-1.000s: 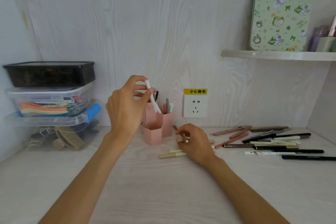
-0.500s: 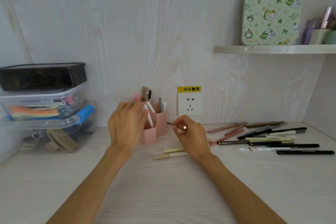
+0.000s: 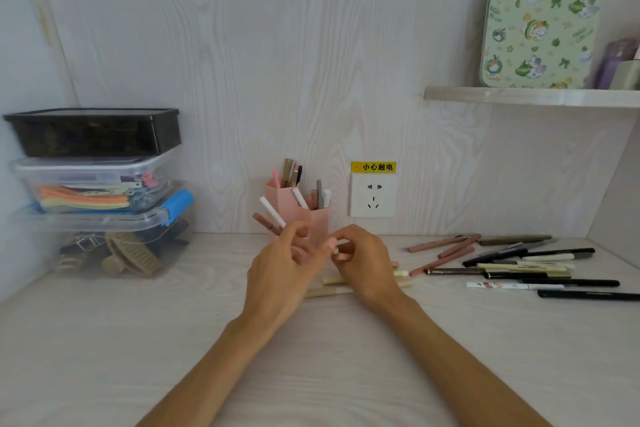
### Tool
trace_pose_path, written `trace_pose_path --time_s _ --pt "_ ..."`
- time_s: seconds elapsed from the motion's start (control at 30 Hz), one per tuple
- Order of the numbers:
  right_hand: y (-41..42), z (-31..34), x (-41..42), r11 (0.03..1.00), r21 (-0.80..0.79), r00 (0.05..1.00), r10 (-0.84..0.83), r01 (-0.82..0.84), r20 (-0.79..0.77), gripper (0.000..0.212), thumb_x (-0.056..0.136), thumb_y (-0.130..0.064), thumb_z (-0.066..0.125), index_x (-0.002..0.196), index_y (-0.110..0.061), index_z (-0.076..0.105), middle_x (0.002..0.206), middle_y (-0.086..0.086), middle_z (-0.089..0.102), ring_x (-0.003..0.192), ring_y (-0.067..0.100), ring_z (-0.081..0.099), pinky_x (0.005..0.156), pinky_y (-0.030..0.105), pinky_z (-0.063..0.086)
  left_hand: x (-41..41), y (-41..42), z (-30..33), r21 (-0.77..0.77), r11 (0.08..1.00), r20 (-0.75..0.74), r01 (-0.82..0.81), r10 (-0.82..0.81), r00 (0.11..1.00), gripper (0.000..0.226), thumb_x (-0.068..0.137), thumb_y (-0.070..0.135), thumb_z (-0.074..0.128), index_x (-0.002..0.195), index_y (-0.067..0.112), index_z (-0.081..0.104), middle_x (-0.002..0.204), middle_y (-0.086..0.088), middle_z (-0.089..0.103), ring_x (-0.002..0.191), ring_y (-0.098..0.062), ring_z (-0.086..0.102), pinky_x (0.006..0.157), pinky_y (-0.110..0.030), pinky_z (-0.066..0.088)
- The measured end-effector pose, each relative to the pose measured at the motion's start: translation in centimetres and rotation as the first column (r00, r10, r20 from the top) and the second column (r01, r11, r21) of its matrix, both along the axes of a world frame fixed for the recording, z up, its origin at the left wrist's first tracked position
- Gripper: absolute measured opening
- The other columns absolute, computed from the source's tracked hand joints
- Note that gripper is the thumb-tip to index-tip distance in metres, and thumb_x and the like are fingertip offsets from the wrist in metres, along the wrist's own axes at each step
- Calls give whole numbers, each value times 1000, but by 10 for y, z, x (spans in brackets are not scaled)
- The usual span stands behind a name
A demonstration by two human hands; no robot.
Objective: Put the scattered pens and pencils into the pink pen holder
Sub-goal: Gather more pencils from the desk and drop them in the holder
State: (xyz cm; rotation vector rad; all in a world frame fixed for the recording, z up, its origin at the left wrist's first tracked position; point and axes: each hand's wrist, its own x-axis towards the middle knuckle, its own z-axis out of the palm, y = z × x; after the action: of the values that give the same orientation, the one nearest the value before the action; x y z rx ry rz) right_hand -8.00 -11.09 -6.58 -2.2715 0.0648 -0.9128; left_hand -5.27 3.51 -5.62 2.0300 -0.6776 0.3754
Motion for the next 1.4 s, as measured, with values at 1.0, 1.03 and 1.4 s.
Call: trace_pose_path --time_s 1.0,1.03,1.4 --pt "-50 16 -16 997 -40 910 40 -62 -412 24 90 -14 50 101 -29 66 115 -9 64 112 9 53 90 24 37 49 45 134 134 939 535 -318 202 821 19 93 21 57 102 15 72 97 -6 73 87 -25 66 67 -29 42" --pt "-52 17 -17 998 -31 905 41 -60 -423 26 89 -11 50 101 -29 66 113 -10 64 111 10 53 89 24 38 52 41 135 183 933 525 -309 173 833 19 93 22 56 103 16 72 98 -5 73 89 -25 66 67 -29 42" --pt "-59 20 -23 997 -63 909 20 -51 -415 35 88 -5 44 102 -27 66 113 -8 65 109 10 54 92 25 42 58 60 176 49 943 635 -330 226 739 19 93 19 56 102 9 70 99 -14 70 87 -31 62 77 -39 47"
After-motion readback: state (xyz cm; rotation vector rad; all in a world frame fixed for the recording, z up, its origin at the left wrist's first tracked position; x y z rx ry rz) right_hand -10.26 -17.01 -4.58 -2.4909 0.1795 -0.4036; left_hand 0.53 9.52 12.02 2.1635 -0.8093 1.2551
